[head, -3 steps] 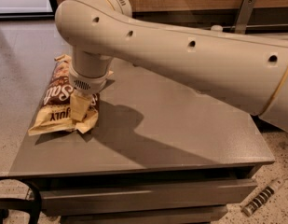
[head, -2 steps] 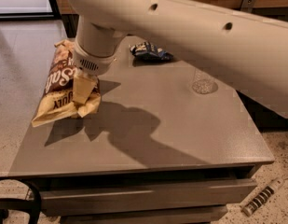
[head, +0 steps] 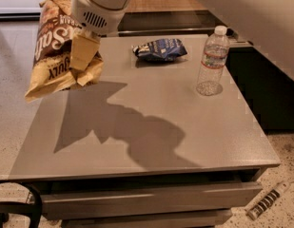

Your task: Pick brown chip bag

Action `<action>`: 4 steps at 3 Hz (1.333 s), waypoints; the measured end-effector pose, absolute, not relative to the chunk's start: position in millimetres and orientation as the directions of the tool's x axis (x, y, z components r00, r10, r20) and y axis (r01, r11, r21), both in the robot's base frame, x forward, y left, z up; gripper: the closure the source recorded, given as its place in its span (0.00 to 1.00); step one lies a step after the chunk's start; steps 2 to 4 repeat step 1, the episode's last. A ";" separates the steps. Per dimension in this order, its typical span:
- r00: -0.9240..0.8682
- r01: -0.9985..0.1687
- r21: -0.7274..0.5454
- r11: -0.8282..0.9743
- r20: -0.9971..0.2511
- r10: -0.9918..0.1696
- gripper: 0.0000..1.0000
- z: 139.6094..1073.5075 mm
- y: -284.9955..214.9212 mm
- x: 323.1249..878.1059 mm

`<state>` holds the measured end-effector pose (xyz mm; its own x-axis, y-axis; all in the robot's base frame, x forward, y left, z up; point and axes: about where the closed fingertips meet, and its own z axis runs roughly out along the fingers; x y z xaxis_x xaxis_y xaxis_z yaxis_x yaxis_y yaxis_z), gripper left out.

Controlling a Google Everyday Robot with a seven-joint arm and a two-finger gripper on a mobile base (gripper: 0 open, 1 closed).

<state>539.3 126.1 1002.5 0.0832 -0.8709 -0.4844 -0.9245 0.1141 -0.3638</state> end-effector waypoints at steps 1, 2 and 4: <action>0.118 -0.912 -0.394 0.115 -0.521 -0.846 1.00 1025.2 113.9 539.1; 0.118 -0.912 -0.394 0.115 -0.521 -0.846 1.00 1025.2 113.9 539.1; 0.118 -0.912 -0.394 0.115 -0.521 -0.846 1.00 1025.2 113.9 539.1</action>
Offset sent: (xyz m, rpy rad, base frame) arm 0.0000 0.0000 0.0000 0.0000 0.0000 0.0000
